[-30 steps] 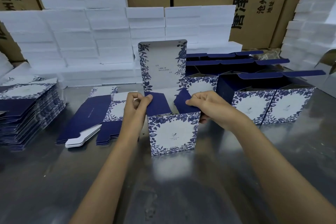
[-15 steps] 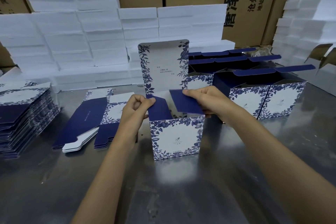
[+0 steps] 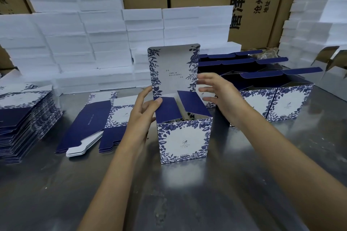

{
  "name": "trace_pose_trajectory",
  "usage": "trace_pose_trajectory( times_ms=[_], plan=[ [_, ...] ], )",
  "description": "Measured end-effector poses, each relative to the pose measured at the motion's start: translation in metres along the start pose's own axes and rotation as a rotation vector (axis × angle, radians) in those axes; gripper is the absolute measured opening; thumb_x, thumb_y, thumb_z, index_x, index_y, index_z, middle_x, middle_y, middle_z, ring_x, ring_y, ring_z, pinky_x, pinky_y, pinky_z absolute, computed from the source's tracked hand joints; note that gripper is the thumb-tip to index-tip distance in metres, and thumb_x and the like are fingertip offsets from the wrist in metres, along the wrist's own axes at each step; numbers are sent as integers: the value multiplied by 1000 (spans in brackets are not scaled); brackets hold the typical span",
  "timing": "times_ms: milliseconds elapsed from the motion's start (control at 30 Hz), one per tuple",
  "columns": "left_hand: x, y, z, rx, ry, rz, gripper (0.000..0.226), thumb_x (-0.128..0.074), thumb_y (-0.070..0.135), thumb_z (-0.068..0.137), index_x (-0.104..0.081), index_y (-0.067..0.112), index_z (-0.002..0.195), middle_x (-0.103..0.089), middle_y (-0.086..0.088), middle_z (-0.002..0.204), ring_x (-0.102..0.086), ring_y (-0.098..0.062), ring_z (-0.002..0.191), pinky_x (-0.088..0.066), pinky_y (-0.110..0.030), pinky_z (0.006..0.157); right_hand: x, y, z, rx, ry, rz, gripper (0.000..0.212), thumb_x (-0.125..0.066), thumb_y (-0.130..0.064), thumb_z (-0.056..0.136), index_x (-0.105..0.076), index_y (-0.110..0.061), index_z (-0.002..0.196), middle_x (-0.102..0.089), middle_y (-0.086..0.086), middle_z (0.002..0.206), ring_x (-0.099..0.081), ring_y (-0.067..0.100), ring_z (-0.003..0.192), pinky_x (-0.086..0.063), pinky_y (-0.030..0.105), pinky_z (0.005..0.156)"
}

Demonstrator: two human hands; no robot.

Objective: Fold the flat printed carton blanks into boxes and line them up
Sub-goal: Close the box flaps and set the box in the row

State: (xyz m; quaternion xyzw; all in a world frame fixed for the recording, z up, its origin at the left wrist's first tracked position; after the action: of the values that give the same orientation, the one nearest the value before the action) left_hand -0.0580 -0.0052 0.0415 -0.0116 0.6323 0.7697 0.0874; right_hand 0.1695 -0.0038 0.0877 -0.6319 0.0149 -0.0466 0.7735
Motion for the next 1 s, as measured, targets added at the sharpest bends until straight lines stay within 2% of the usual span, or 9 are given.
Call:
trace_pose_trajectory(
  times_ms=[100, 200, 333, 433, 533, 633, 700, 833, 1000],
  plan=[
    [0, 1, 0, -15, 22, -18, 39, -73, 42, 79, -62, 55, 114, -75, 2, 110, -67, -24, 114, -42, -56, 109, -3, -5, -2, -10, -67, 95, 37, -42, -46, 105, -74, -27, 105, -73, -7, 112, -66, 15, 110, -52, 34, 91],
    [0, 0, -1, 2, 77, 3, 31, -68, 46, 78, -66, 45, 109, -73, 10, 113, -65, -13, 115, -41, -53, 110, -4, -5, -3, -65, -43, 68, 48, -42, -56, 102, -74, -21, 89, -75, -5, 105, -68, 12, 105, -49, 32, 89],
    [2, 1, -2, 90, 98, -51, 27, -62, 44, 80, -75, 30, 99, -73, 8, 113, -65, -19, 114, -38, -54, 112, -8, 4, -13, -85, -41, -238, 34, -70, -51, 86, -70, -22, 68, -75, -13, 90, -67, 9, 92, -45, 27, 84],
    [6, 7, -3, 36, 71, 121, 30, -69, 46, 72, -73, 35, 99, -73, 11, 108, -68, -12, 106, -47, -44, 96, -13, 8, -19, -88, -106, -229, 20, -77, -21, 89, -59, -21, 80, -71, 5, 95, -66, 19, 88, -51, 33, 84],
    [6, 14, 1, 95, 39, 153, 16, -69, 34, 74, -71, 35, 90, -73, 13, 98, -66, -7, 97, -47, -37, 86, -20, -2, -11, -125, -122, -237, 20, -72, -9, 89, -59, -22, 98, -68, 9, 118, -66, 25, 105, -51, 41, 100],
    [-4, 28, 12, 151, 21, 286, 17, -59, 20, 84, -70, 31, 92, -68, 14, 92, -59, -8, 91, -45, -34, 80, -36, -14, -1, -100, -137, -363, 27, -66, -8, 87, -66, -19, 112, -68, 5, 113, -64, 16, 96, -52, 30, 93],
    [-14, 39, 19, 168, 14, 423, 17, -56, 22, 85, -70, 21, 96, -64, 10, 88, -55, -12, 86, -42, -33, 76, -50, -19, 4, -36, -145, -520, 17, -65, -13, 87, -71, -17, 103, -69, -1, 100, -62, 13, 90, -50, 24, 81],
    [-35, 44, 33, 140, 2, 642, 11, -52, 17, 93, -61, 17, 86, -54, -6, 82, -45, -20, 74, -33, -29, 64, -65, -19, 7, 32, -136, -816, 29, -57, -32, 96, -70, -6, 93, -72, 8, 97, -64, 28, 98, -52, 44, 91],
    [-40, 35, 37, 100, 27, 678, 18, -52, 20, 100, -60, 13, 86, -58, 9, 80, -51, -9, 72, -37, -22, 59, -61, -13, 11, 0, -205, -882, 18, -47, -20, 100, -59, -8, 103, -63, 10, 116, -56, 30, 113, -43, 50, 104]
  ],
)
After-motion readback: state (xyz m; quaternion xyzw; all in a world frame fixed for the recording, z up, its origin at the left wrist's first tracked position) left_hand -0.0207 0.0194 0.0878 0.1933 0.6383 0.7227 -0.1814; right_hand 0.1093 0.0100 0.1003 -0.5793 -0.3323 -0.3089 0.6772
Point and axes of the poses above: each hand's wrist, its own z-axis towards the middle knuckle, its own x-axis out of the back of the hand, y = z × x, the point moved 2 cm from there along z, towards the middle knuckle
